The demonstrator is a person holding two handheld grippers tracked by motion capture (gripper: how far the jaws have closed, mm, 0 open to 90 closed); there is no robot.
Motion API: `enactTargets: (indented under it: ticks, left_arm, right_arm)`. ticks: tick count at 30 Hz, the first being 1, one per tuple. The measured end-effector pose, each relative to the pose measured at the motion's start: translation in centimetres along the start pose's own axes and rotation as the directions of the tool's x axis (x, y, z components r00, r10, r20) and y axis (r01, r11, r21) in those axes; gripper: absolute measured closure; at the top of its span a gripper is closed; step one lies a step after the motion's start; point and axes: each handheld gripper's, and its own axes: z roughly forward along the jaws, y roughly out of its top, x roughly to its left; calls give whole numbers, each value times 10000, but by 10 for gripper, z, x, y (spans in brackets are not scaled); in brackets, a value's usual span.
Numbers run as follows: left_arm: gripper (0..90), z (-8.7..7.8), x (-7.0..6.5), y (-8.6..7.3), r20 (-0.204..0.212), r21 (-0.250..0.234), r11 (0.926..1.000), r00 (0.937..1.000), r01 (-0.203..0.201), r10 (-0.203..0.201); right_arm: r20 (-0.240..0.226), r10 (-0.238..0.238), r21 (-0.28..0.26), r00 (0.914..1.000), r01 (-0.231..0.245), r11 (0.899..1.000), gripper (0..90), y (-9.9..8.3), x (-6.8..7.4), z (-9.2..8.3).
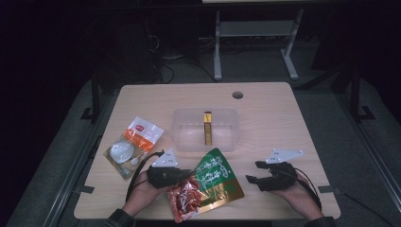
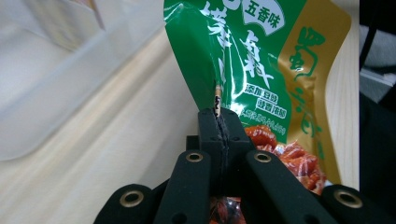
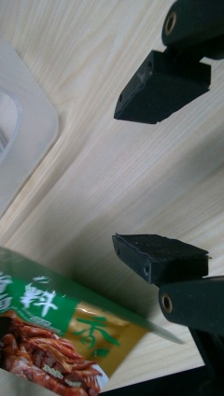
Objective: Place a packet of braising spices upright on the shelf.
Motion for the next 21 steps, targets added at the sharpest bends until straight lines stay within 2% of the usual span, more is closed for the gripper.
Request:
enactTargets:
  ticks: [4,5,6,7,8,10,14,15,16,18,21]
  left_arm:
    - [899,-17,8,3,-364,-505,9985,9991,215,-233]
    - [899,-17,8,3,-364,-505,9985,9991,215,-233]
    - [899,-24,11,4,-560,-759,9968,9980,249,-292]
    - [899,-24,11,4,-560,-759,9968,9980,249,-292]
    - [899,-31,14,5,-695,-999,9943,9966,377,-447]
    - [899,-36,16,6,-784,-1148,9924,9955,437,-529]
    - [899,-51,24,4,-999,-1593,9848,9913,695,-861]
    - [899,-51,24,4,-999,-1593,9848,9913,695,-861]
    - [898,-55,26,3,-1080,-1718,9822,9896,757,-951]
    - [898,-57,26,2,-1088,-1808,9800,9887,827,-1035]
    - [898,-61,27,2,-1196,-1937,9775,9870,831,-1076]
  right_arm:
    - [-94,61,-21,9999,-62,10000,321,0,1,1]
    - [-94,61,-21,9999,-62,10000,321,0,1,1]
    - [-193,24,-9,9998,-24,10000,316,0,2,2]
    - [-193,24,-9,9998,-24,10000,316,0,2,2]
    - [-262,-80,-41,9996,79,10000,307,0,2,2]
    - [-295,-64,-50,9995,63,10000,303,0,3,2]
    - [-935,60,-294,9956,-88,9995,272,6,7,7]
    - [-935,60,-294,9956,-88,9995,272,6,7,7]
    - [-1240,12,-474,9923,-71,9989,271,12,12,11]
    - [-1540,-40,-648,9881,-60,9979,272,19,18,18]
    - [-1823,-382,-725,9825,253,9971,275,33,29,33]
